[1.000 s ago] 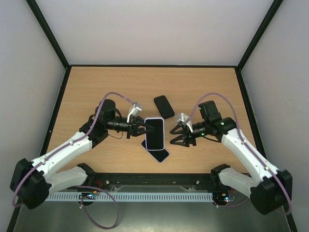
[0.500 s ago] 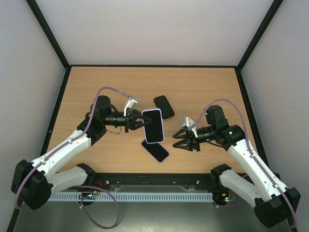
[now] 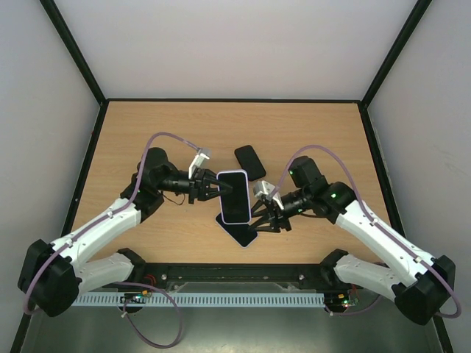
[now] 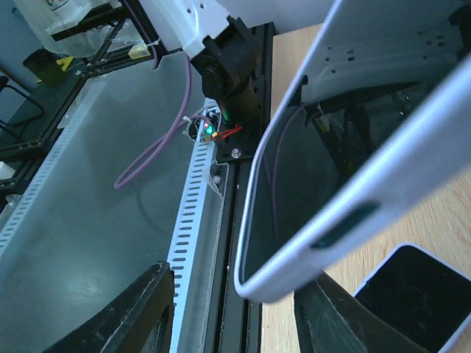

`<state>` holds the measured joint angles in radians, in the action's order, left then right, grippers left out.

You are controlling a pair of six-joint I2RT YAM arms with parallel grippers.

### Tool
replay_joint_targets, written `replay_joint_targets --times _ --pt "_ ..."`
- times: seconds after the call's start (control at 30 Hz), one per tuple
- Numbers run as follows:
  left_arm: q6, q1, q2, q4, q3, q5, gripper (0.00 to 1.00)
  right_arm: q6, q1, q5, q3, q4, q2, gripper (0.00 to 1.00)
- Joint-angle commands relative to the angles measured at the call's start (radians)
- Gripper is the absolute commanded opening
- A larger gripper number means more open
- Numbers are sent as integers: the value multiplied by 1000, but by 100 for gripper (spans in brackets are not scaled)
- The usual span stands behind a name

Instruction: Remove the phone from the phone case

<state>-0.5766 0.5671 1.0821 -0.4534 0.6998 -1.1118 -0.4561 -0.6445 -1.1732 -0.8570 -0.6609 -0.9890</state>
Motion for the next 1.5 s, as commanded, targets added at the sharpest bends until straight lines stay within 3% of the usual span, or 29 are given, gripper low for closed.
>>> replay_joint_targets --times 0.0,0.3,0.73,0.83,1.17,1.47 --pt "-21 -1 -2 -83 6 -37 3 -10 -34 14 -79 -4 -14 43" --pt "-24 0 -1 -67 10 -40 3 -187 -47 19 -125 -126 -13 36" --pt "-54 0 11 -80 9 -40 3 -151 -58 42 -119 -61 -22 28" --pt "-65 0 13 -88 7 -40 3 -152 -62 56 -116 -51 -29 22" --pt "-116 1 35 -121 9 -70 3 -288 -75 166 -134 -108 -42 15" --pt "-148 10 40 -150 9 -109 3 -247 -75 245 -124 -5 -36 10"
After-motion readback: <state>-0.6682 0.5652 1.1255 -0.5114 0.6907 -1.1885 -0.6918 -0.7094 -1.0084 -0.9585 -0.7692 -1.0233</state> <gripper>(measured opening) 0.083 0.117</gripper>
